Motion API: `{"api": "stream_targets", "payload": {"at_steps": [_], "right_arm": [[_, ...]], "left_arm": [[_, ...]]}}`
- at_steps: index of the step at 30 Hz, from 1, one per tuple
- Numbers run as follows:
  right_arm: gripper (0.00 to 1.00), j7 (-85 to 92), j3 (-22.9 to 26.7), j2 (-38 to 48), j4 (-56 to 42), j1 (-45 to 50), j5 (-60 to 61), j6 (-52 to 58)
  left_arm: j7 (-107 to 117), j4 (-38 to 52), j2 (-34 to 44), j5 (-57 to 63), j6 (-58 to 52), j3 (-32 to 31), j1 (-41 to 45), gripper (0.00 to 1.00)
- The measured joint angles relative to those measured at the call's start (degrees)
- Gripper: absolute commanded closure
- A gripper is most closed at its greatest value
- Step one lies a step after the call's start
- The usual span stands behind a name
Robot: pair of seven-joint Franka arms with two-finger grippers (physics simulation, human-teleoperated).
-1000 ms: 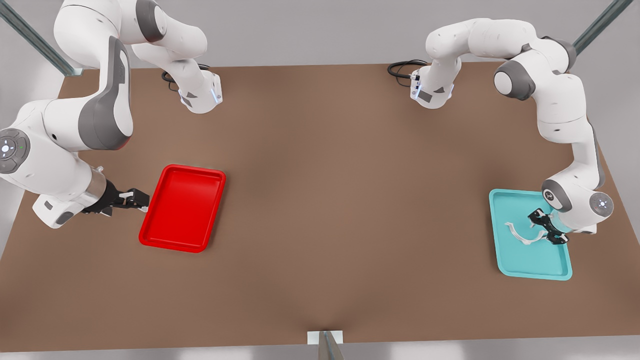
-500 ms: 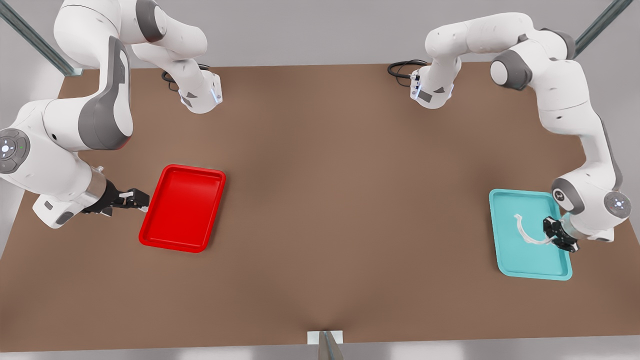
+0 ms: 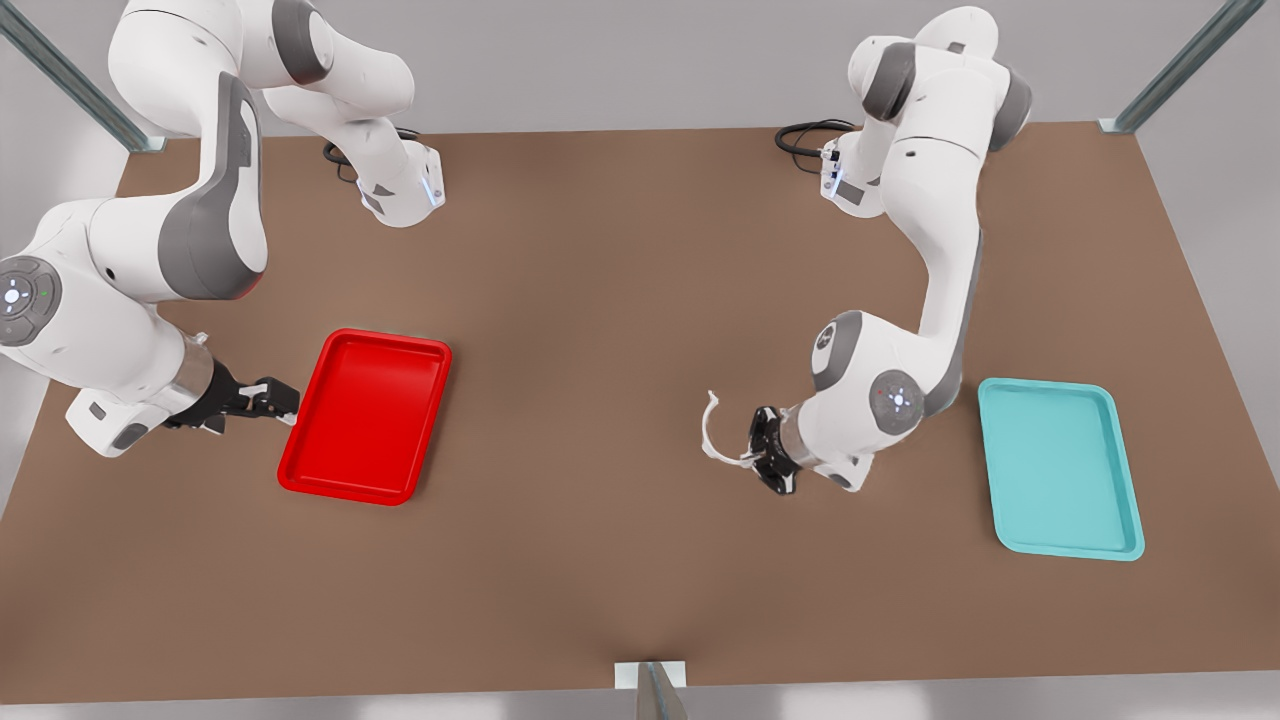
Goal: Take the drainage pipe clamp from the left arm, pass it to the right arm, and place it in the plate on the right side
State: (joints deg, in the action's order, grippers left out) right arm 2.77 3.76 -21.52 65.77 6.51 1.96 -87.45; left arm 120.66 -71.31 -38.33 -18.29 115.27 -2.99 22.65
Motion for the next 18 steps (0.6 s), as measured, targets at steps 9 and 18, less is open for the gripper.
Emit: {"api": "stream_targets", "payload": {"at_steps": [9,18], "right_arm": [[0.00,0.10,-3.16,-0.27,0.08,0.46,0.53,-0.96],[0.00,-0.52,-10.96,-9.65,0.13,6.95,1.06,-10.37]], "left_arm": [[27.53,0.85,-2.44,-0.77,17.03,2.16,11.55,0.79],[45.35,1.75,-2.93,-1.06,26.29,2.10,15.43,0.79]]}}
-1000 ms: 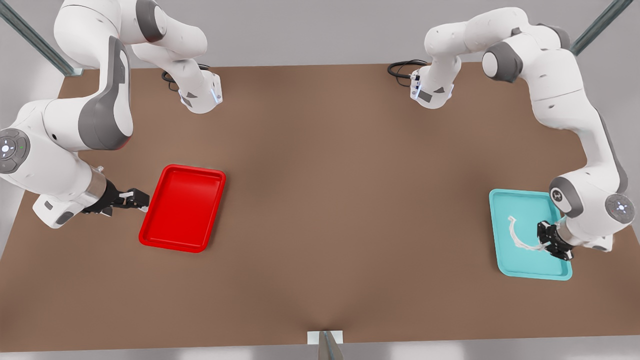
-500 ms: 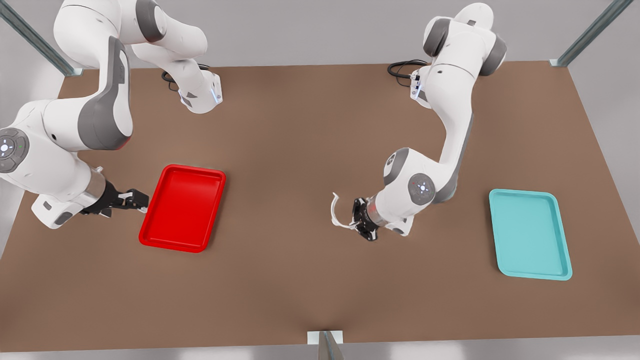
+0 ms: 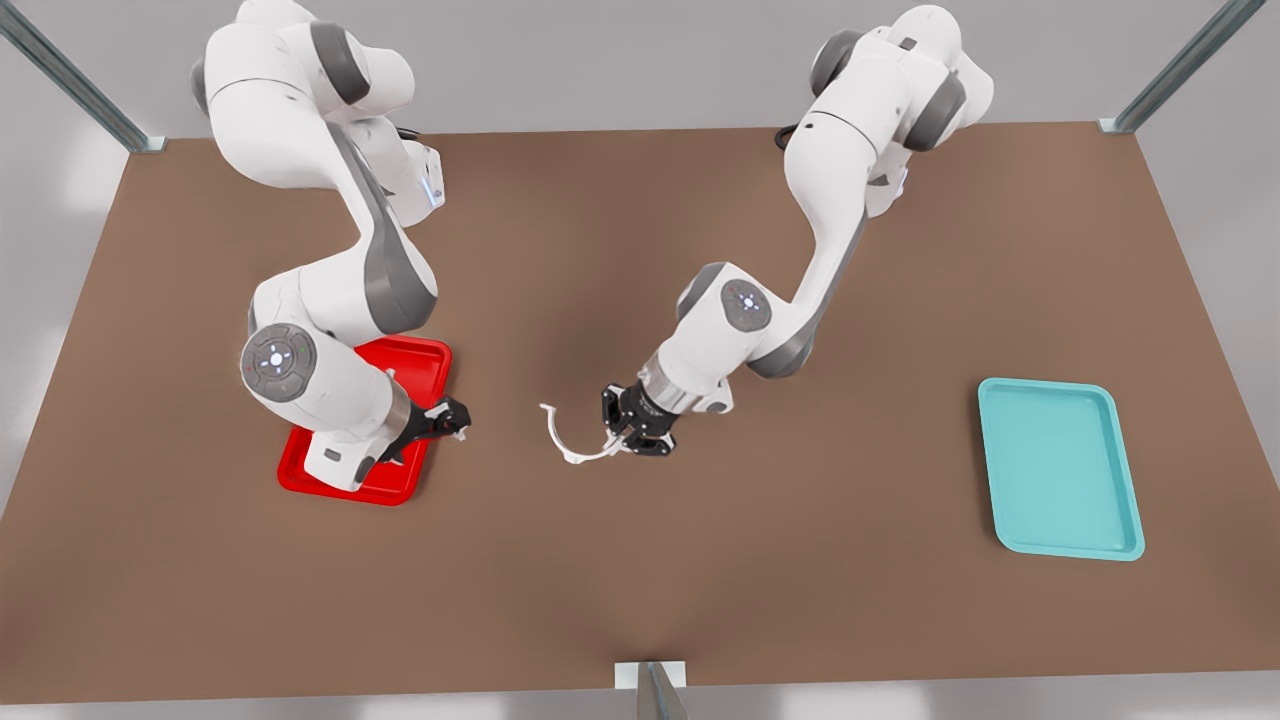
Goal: Take the drainage pipe clamp from the left arm, pass it to the right arm, and place it in the plate on the right side
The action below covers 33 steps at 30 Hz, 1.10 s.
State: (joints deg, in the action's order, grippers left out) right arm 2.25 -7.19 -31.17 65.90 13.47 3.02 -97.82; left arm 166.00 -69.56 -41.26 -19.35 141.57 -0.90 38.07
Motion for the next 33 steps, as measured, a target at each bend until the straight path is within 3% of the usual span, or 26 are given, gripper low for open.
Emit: {"api": "stream_targets", "payload": {"at_steps": [6,14,15,16,21,22,23,29,33], "right_arm": [[0.00,-1.04,-2.81,-3.44,2.30,4.02,1.95,-5.11],[0.00,-2.87,-5.74,-3.64,13.04,4.79,2.70,-11.98],[0.56,-3.10,-5.76,-3.64,13.73,4.71,2.74,-12.69],[0.79,-3.31,-5.78,-3.64,14.02,4.75,2.83,-13.40],[0.79,-3.53,-6.52,-3.13,13.81,4.82,4.27,-16.00],[0.79,-3.63,-6.59,-3.08,13.78,4.77,4.22,-16.49],[0.79,-3.81,-6.67,-3.03,13.77,4.66,4.00,-16.95],[0.79,-4.77,-6.77,-1.94,14.78,2.97,3.14,-18.58],[0.79,-5.19,-6.77,4.94,25.89,-3.21,2.91,-19.64]], "left_arm": [[0.00,0.00,-0.78,0.02,2.92,-0.07,0.73,0.79],[0.00,0.00,-1.11,0.04,4.41,-0.08,1.38,0.79],[0.00,0.00,-1.10,0.05,4.50,-0.10,1.38,0.79],[0.00,0.00,-1.10,0.04,4.57,-0.13,1.39,0.79],[0.00,0.01,-1.10,0.05,4.80,-0.09,1.38,0.79],[0.00,0.01,-1.10,0.05,4.83,-0.08,1.37,0.74],[0.01,0.00,-1.09,0.23,4.86,-0.06,1.38,0.00],[0.02,-0.02,-0.59,3.30,5.14,0.19,1.19,0.00],[0.00,-0.06,0.55,2.06,2.74,-0.38,-3.77,0.00]]}}
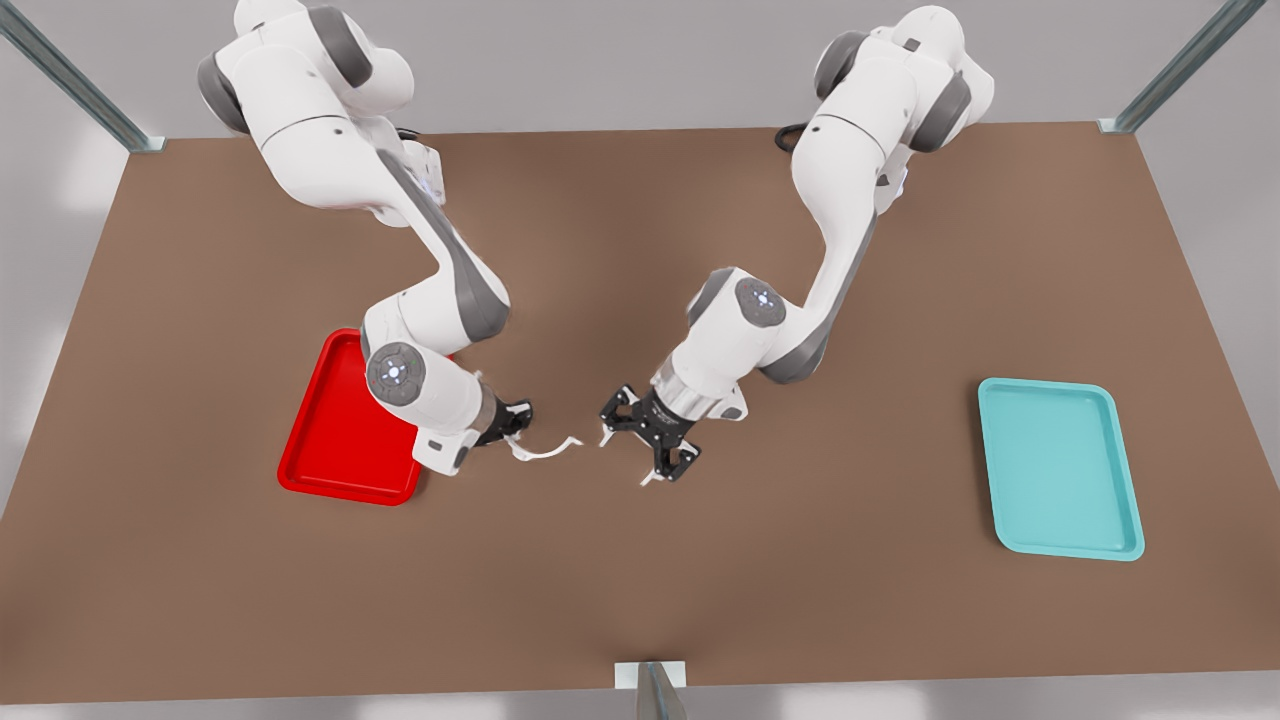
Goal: Take the drainage pipe clamp from the left arm, pass it to the right arm, and place it in the plate on the right side
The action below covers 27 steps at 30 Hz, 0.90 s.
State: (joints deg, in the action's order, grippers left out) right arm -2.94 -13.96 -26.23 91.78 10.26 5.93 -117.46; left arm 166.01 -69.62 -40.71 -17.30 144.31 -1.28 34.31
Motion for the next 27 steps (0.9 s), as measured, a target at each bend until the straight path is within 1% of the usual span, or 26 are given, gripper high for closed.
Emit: {"api": "stream_targets", "payload": {"at_steps": [3,6,9,10,11,12,14,16,17,19,21,22,23,24,27], "right_arm": [[0.79,-0.23,0.01,6.44,11.98,-7.03,-0.30,-2.09],[0.79,-0.39,0.04,11.32,21.48,-13.89,-0.72,-4.05],[0.79,-0.51,0.10,11.87,28.57,-19.68,-3.00,-6.78],[0.79,-0.54,0.10,11.49,30.45,-20.72,-3.66,-7.95],[0.33,-0.58,0.10,10.82,31.49,-21.51,-4.22,-8.85],[0.00,-0.69,0.10,10.30,32.07,-21.99,-4.68,-9.59],[0.00,-0.95,0.10,9.82,32.41,-22.31,-5.34,-10.74],[0.00,-1.28,0.19,10.17,31.66,-22.48,-5.87,-11.47],[0.00,-1.49,0.16,10.77,28.85,-22.62,-6.12,-10.82],[0.00,-1.70,-0.89,11.17,12.61,-22.20,-6.79,-5.88],[0.00,-1.77,-4.19,11.30,-3.20,-21.87,-8.84,0.70],[0.00,-1.79,-6.14,11.34,-8.46,-21.44,-10.62,3.81],[0.00,-1.80,-7.23,11.45,-11.55,-21.00,-11.80,6.77],[0.00,-1.79,-7.82,11.84,-12.77,-21.27,-12.24,9.48],[0.00,-1.86,-8.46,14.65,-9.75,-22.72,-12.12,15.22]], "left_arm": [[-4.58,0.05,1.02,-1.51,-8.71,-3.47,-12.31,0.00],[-17.67,0.06,3.84,-1.02,-21.62,-3.26,-25.27,0.00],[-36.76,-0.03,10.57,6.25,-34.09,-1.97,-32.36,0.00],[-43.58,-2.82,15.57,8.25,-37.31,-1.20,-33.91,0.00],[-50.22,-7.63,21.83,9.77,-39.61,0.68,-33.15,0.00],[-56.78,-11.24,26.67,10.92,-41.41,1.81,-32.06,0.00],[-69.01,-12.69,30.04,12.57,-44.53,2.58,-31.18,0.00],[-79.93,-12.95,30.77,14.26,-47.06,2.78,-31.17,0.00],[-84.94,-12.99,30.87,14.82,-48.15,2.82,-31.19,0.00],[-94.14,-12.97,30.95,15.58,-49.85,2.85,-31.07,0.00],[-102.36,-12.95,30.97,16.00,-51.15,2.86,-30.93,0.00],[-106.14,-12.94,30.98,16.14,-51.66,2.86,-30.91,0.00],[-109.72,-12.94,30.98,16.24,-52.10,2.86,-30.92,0.00],[-113.10,-12.94,30.98,16.32,-52.47,2.86,-30.94,0.00],[-122.20,-12.94,30.98,16.45,-53.29,2.86,-30.94,0.00]]}}
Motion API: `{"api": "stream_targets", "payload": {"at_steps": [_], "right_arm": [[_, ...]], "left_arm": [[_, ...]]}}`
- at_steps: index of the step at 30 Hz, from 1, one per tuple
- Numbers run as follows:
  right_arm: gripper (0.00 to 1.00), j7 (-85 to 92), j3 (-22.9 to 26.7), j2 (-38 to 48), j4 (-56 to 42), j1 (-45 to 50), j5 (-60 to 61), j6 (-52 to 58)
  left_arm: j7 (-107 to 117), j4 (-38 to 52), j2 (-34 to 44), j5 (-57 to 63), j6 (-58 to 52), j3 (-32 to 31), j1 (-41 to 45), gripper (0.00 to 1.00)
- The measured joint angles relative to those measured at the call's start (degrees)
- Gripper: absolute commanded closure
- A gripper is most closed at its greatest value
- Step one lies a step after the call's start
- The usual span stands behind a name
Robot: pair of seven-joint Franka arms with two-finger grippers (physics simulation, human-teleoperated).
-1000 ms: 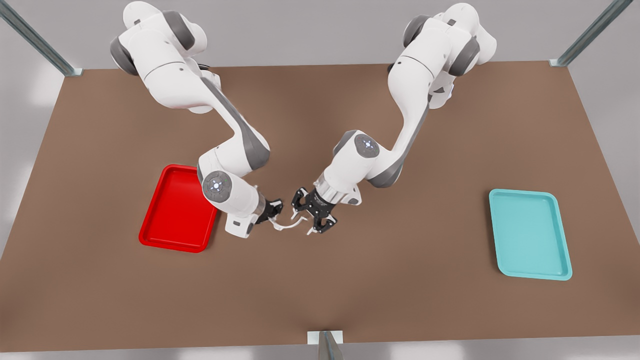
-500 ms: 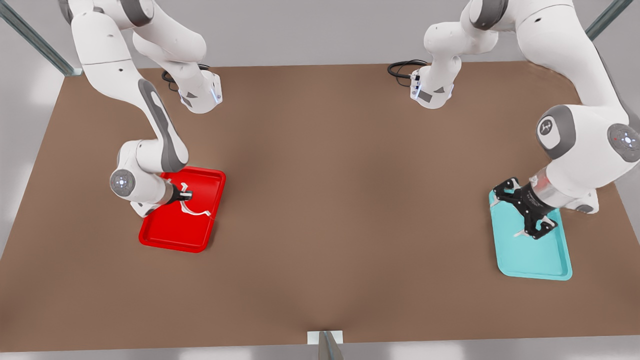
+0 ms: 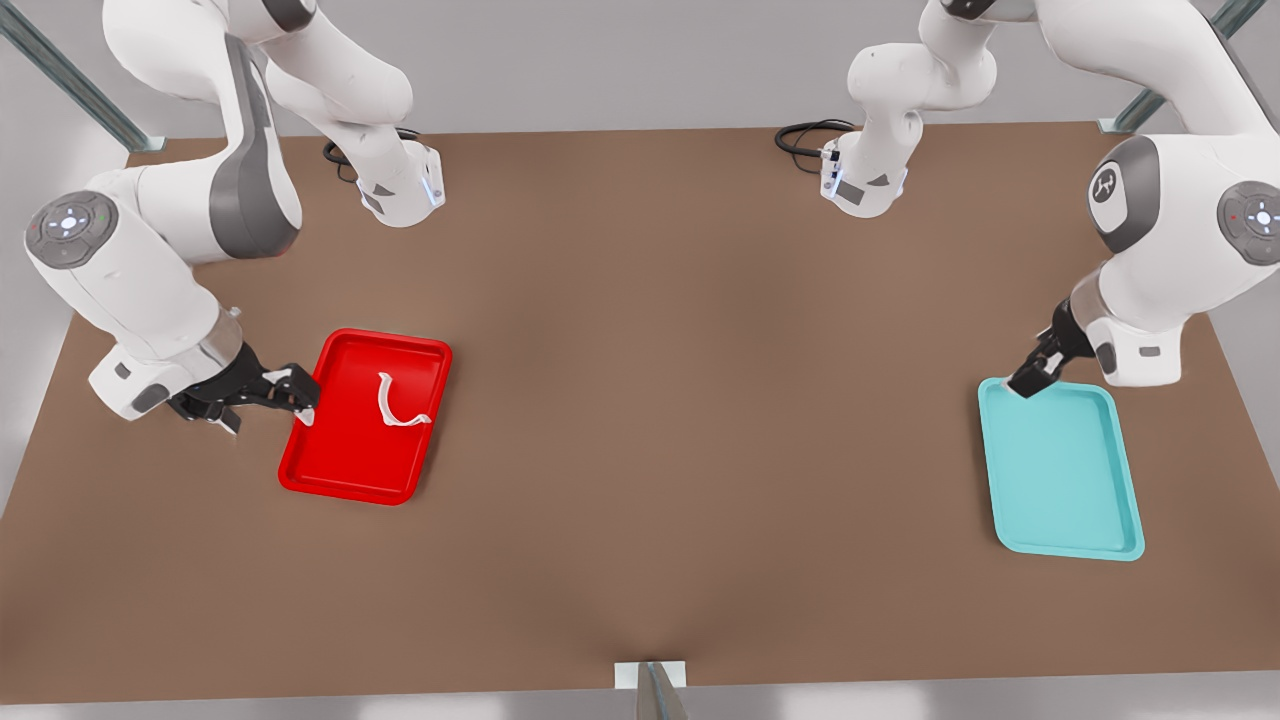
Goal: Take the drainage pipe clamp from the left arm, pass it to the right arm, and place it in the plate on the right side
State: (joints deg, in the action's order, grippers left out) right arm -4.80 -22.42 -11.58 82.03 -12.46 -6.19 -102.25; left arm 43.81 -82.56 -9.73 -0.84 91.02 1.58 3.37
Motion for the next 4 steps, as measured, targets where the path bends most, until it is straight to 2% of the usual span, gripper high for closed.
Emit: {"api": "stream_targets", "payload": {"at_steps": [4], "right_arm": [[0.00,0.00,-0.50,0.90,1.07,0.31,0.53,3.92]], "left_arm": [[-9.99,0.00,0.00,0.07,-0.60,0.00,0.05,0.00]]}}
